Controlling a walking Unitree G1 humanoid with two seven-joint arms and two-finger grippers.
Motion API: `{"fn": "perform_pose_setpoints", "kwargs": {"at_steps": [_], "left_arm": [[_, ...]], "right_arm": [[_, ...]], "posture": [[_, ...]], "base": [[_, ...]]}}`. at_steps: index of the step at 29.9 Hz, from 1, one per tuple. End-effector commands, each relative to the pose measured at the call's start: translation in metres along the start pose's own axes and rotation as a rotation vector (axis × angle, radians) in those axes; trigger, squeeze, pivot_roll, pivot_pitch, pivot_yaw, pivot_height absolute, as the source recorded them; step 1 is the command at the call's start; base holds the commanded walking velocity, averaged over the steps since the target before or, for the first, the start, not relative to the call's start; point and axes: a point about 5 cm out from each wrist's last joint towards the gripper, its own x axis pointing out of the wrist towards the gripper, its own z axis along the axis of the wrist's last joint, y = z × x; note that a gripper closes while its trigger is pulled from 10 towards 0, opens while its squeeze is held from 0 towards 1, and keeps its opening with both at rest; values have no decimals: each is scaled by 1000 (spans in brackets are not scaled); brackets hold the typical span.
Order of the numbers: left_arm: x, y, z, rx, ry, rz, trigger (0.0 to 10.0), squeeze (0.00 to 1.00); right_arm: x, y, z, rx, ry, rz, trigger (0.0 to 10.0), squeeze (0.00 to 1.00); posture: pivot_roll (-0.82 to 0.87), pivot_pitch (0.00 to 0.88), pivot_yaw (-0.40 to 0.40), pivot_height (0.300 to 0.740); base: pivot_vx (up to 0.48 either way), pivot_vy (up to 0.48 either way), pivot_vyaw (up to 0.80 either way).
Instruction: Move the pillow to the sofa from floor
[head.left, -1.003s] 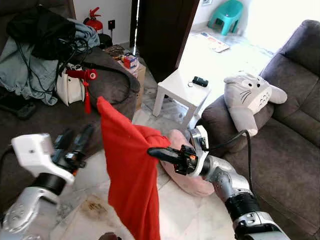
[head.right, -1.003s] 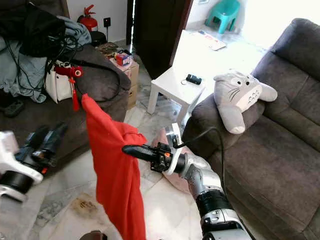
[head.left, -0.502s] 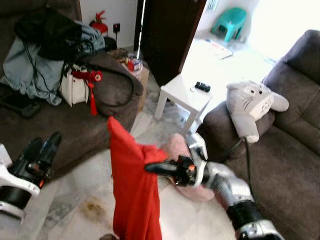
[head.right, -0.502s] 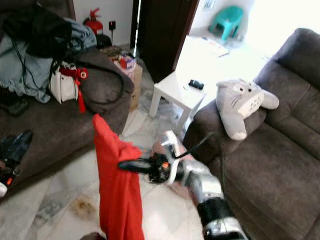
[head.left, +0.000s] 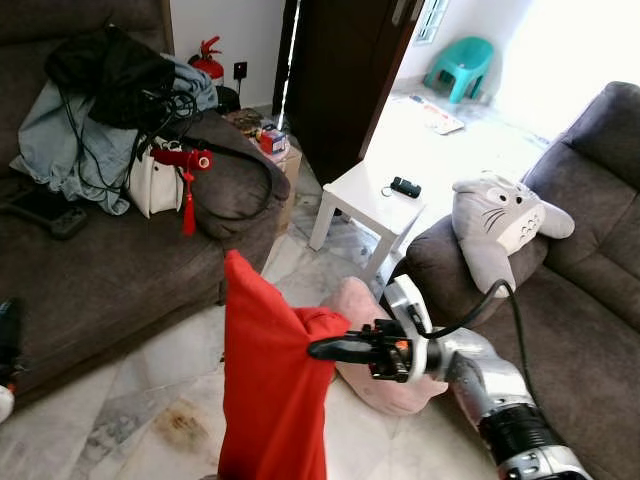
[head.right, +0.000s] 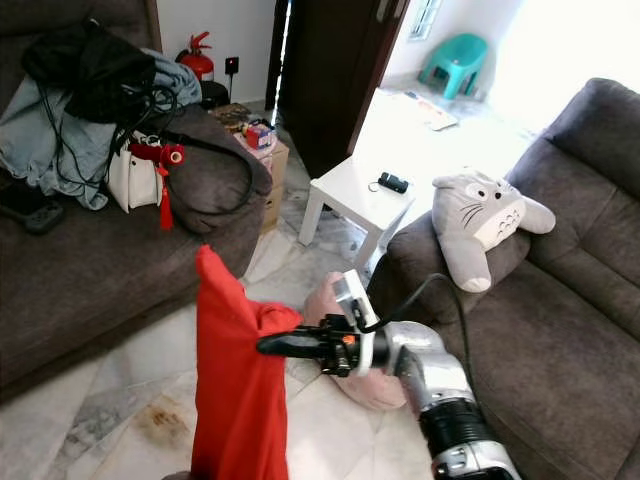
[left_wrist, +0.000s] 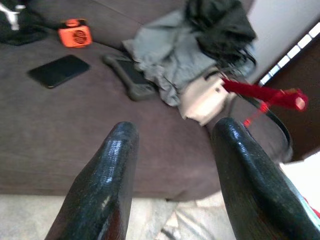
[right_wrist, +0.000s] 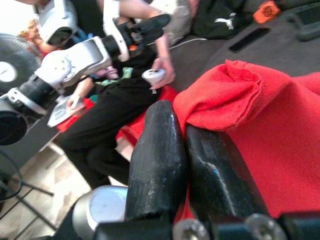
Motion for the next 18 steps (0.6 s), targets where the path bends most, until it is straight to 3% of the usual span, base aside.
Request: {"fn": "perform_pose_setpoints", "kwargs": {"at_steps": [1, 4, 5, 6, 7, 8, 9, 11, 12, 13, 18], "left_arm": [[1, 8, 2, -1, -29, 63, 10000, 0], [3, 11, -1, 7, -24, 73, 10000, 0], [0, -2, -14, -22, 56, -50, 10000, 0], [0, -2, -14, -22, 56, -50, 10000, 0], [-2, -9, -20, 2, 86, -104, 10000, 0], [-8, -29, -36, 50, 174, -235, 10000, 0], [-8, -29, -36, 50, 174, -235, 10000, 0], [-14, -47, -51, 71, 248, -347, 10000, 0], [-14, -47, -51, 71, 248, -347, 10000, 0], [-15, -62, -60, 75, 278, -397, 10000, 0], [-9, -88, -71, 51, 267, -431, 10000, 0]], "right_arm": [[-8, 2, 19, -83, -63, -19, 10000, 0], [-9, 2, 19, -86, -60, -33, 10000, 0], [-8, 3, 18, -90, -57, -33, 10000, 0], [-8, 3, 18, -90, -57, -33, 10000, 0], [-7, -4, 17, -108, -47, -111, 10000, 0], [-4, -17, 17, -163, -31, -254, 10000, 0], [-4, -17, 17, -163, -31, -254, 10000, 0], [-1, -33, 18, -195, -23, -451, 10000, 0], [-1, -33, 18, -195, -23, -451, 10000, 0], [3, -42, 20, -225, -29, -567, 10000, 0], [19, -54, 36, -211, -162, -737, 10000, 0]], "posture": [[354, 32, -226, 740], [352, 36, -227, 740], [347, 42, -230, 740], [347, 42, -230, 740], [344, 45, -232, 740], [336, 51, -233, 740], [336, 51, -233, 740], [330, 56, -232, 740], [330, 56, -232, 740], [328, 57, -232, 740], [316, 55, -226, 740]], "base": [[0, 0, 0], [0, 0, 0], [0, 0, 0], [0, 0, 0], [0, 0, 0], [0, 0, 0], [0, 0, 0], [0, 0, 0], [0, 0, 0], [0, 0, 0], [0, 0, 0]]}}
